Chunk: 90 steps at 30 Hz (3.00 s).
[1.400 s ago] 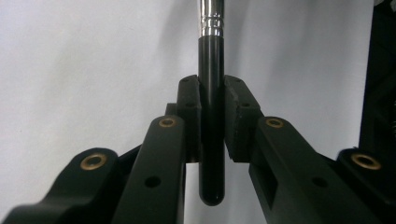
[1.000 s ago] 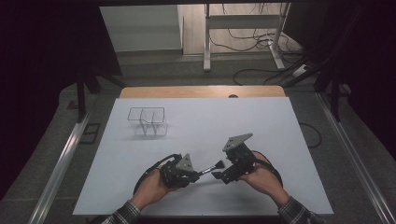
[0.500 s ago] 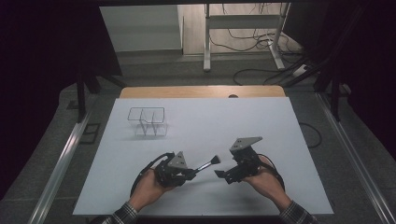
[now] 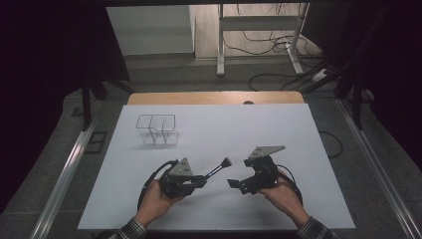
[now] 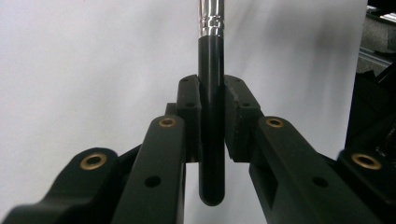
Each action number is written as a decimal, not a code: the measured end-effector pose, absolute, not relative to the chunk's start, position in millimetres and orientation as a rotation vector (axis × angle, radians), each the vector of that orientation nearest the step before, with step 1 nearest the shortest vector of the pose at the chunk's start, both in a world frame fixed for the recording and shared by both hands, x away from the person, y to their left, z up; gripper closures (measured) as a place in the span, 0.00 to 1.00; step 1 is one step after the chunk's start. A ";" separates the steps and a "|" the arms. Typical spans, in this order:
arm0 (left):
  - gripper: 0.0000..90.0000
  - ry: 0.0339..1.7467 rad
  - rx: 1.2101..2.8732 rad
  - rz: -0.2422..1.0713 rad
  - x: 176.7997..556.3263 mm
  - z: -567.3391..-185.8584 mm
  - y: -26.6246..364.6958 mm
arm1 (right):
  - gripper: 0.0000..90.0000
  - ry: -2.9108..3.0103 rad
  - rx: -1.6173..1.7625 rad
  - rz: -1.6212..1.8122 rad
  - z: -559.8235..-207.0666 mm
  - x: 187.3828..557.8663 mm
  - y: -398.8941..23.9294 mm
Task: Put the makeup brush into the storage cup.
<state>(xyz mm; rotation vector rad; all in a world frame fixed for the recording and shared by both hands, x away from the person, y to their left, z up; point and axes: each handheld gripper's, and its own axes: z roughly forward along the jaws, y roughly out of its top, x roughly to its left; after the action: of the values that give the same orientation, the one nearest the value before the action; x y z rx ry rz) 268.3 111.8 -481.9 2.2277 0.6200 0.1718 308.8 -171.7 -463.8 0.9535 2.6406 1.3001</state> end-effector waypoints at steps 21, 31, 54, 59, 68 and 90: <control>0.87 0.589 2.150 0.167 262.8 -477.9 100.9 | 0.26 2.614 1.038 1.479 -457.7 303.2 -150.4; 0.87 0.578 2.164 0.170 262.1 -480.0 96.6 | 0.45 2.587 1.114 1.592 -457.4 303.6 -150.2; 0.25 0.647 2.191 0.114 270.9 -486.6 91.9 | 0.85 2.626 1.080 1.418 -451.2 298.5 -144.8; 0.09 0.655 2.208 0.121 271.9 -487.9 89.8 | 0.85 2.627 1.040 1.398 -449.5 296.0 -141.4; 0.38 0.602 2.212 0.140 267.1 -484.0 87.5 | 0.85 2.658 0.971 1.403 -447.6 291.3 -135.4; 0.88 0.543 2.277 0.127 263.7 -483.3 81.5 | 0.79 2.699 0.925 1.458 -451.2 289.6 -130.9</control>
<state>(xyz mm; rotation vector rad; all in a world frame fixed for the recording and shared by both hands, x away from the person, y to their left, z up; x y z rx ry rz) 263.7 81.5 -483.3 2.2768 0.5426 0.1271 289.6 -130.9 -451.2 0.9246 2.6989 1.4583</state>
